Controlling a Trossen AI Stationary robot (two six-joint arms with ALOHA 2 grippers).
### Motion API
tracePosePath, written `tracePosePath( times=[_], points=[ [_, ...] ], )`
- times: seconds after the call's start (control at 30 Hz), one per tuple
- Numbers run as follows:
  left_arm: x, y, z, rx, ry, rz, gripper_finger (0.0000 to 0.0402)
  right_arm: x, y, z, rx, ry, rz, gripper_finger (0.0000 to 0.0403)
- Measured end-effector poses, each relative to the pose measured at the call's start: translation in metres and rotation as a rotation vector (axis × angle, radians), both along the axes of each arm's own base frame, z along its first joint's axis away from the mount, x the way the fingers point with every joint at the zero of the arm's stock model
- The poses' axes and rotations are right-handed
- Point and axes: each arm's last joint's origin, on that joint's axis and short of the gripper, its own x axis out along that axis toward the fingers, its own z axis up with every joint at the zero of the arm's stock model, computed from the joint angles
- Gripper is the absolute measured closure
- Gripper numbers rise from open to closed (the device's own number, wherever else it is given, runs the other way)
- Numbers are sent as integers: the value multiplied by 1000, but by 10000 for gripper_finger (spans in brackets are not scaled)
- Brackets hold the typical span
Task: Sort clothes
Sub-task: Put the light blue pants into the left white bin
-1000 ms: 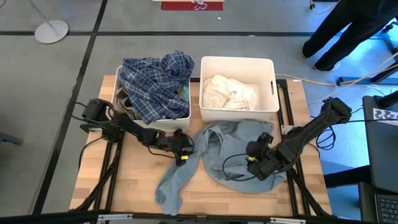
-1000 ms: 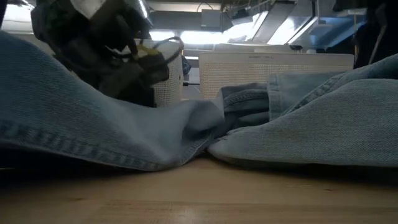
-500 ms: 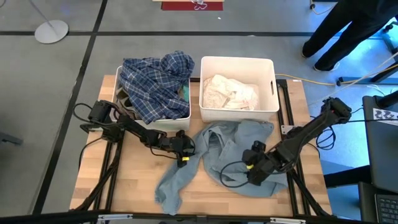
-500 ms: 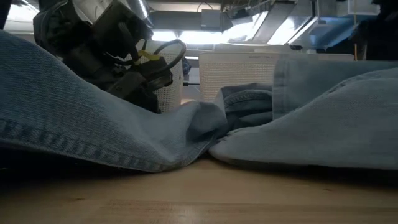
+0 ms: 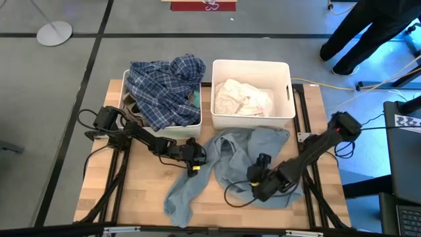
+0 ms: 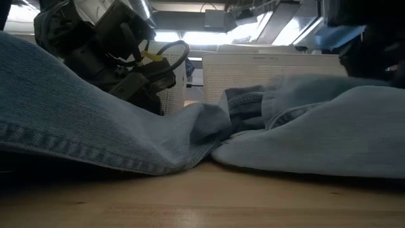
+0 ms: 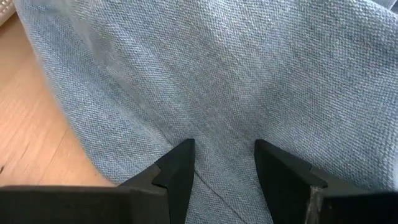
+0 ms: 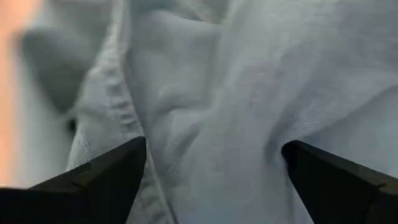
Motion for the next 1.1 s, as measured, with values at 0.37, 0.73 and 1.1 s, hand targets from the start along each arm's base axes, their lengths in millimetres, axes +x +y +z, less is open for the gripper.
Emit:
tracePosePath(
  times=[0.37, 0.73, 1.1],
  points=[
    [3, -3, 4, -10, -44, -48, 243, 24, -12, -59, -288, 66, -76, 26],
    [2, -4, 3, -42, -41, -60, 243, 33, -13, -70, -268, 43, -94, 27],
    [9, -20, 13, -21, -94, -151, 243, 49, -1, -70, -142, -72, 8, 84]
  ],
)
